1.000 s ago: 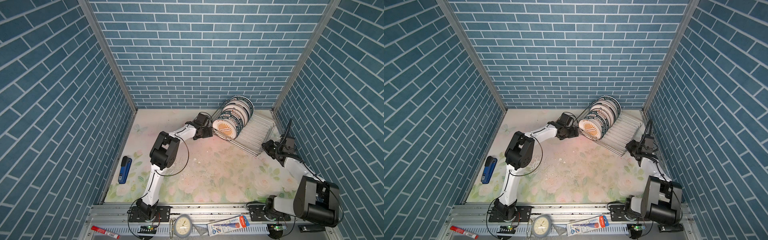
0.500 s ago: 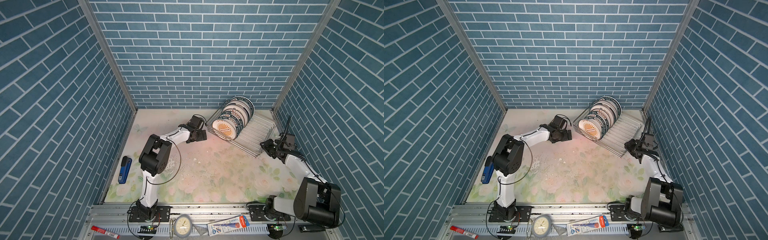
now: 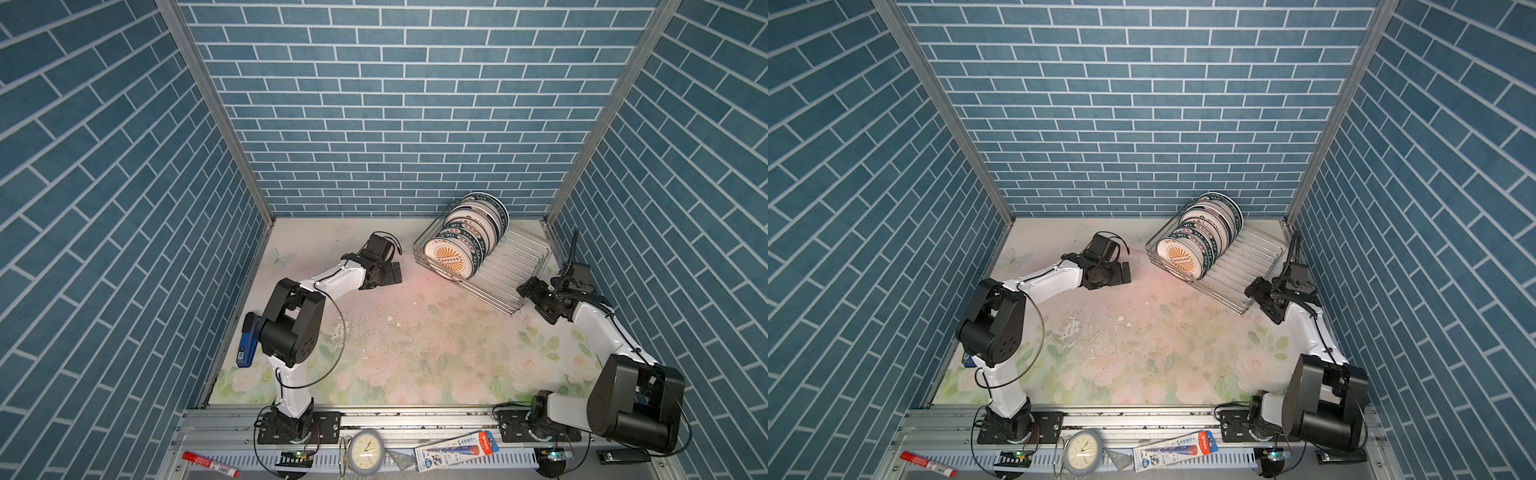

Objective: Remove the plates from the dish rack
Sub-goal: 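Move the right gripper over the outermost plate while the left draws back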

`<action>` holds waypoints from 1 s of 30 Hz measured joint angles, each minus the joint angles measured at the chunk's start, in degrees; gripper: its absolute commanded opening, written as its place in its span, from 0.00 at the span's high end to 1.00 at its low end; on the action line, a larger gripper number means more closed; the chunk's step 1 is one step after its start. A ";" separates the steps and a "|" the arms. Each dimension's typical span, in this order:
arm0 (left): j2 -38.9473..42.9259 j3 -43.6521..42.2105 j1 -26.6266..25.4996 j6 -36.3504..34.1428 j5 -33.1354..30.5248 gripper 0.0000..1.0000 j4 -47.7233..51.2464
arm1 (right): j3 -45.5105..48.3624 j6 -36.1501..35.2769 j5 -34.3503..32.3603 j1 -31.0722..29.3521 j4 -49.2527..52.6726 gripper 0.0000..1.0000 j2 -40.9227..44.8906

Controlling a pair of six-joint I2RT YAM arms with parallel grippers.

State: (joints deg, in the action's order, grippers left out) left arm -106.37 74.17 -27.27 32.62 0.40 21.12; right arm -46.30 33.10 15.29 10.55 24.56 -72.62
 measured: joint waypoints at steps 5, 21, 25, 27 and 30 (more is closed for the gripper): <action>3.78 -2.36 0.66 -0.28 -1.55 0.01 0.26 | -2.51 -2.73 -2.03 0.00 4.74 0.01 4.00; 20.22 -10.56 0.96 -3.52 -9.77 0.01 5.29 | -20.04 -17.31 -5.03 -14.43 13.99 0.01 5.01; 22.01 -11.34 0.96 -3.96 -11.78 0.01 6.82 | -24.94 -20.72 -5.70 -19.50 14.56 0.01 0.07; 22.75 -12.20 0.96 -4.31 -12.13 0.01 6.67 | -26.88 -22.77 -6.54 -21.86 15.08 0.01 -2.62; 25.64 -15.37 0.96 -5.20 -11.74 0.01 6.01 | -29.22 -25.90 -7.80 -24.98 16.17 0.01 -5.86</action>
State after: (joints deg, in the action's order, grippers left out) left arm -80.73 58.81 -26.30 27.42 -11.33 27.14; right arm -75.53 7.20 7.49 -14.44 40.73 -78.48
